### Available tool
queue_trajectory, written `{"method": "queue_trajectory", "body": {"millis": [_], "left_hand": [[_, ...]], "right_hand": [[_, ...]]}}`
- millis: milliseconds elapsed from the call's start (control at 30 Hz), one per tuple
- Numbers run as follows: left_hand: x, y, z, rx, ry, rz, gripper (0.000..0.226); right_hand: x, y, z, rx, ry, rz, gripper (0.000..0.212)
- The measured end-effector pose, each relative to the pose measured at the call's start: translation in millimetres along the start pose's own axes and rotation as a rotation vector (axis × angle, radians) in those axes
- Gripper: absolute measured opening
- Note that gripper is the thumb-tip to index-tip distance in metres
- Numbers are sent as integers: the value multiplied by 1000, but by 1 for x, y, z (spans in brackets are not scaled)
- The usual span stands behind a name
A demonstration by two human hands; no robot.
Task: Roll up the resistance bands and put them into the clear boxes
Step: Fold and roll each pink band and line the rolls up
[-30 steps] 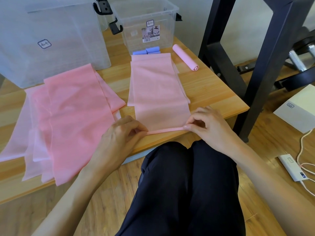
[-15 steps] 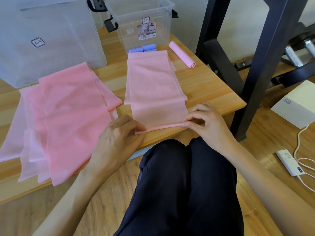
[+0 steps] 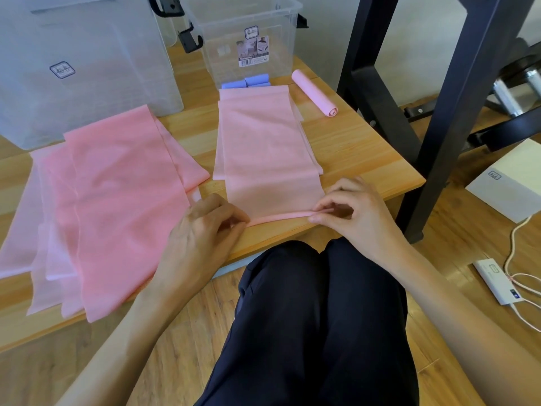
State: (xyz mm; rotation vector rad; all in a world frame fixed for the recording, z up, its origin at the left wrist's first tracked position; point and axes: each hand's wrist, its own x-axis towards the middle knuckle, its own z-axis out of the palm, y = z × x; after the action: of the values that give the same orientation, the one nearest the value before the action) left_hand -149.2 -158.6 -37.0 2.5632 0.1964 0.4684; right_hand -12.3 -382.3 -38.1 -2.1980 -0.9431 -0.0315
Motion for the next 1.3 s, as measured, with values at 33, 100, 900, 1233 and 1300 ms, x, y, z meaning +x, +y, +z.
{"method": "queue_trajectory", "body": {"millis": [33,100,900,1233,1300], "left_hand": [[-1,0,0,-2,5,-1,9],[0,-1,0,-39,-3,-13,8],[2,-1,-6,-125,-40,-88,13],[1,-5,-1,-47,-6,-7,13],[2,-6,0,-38,0,-7,10]], "right_hand": [[0,0,0,10,1,-3,26],[5,1,-4,-2,-30,4,21],[13,-7,-9,2,-129,101,9],[4,6,-3,57,-30,12,15],[7,7,-5,20,-91,5,17]]}}
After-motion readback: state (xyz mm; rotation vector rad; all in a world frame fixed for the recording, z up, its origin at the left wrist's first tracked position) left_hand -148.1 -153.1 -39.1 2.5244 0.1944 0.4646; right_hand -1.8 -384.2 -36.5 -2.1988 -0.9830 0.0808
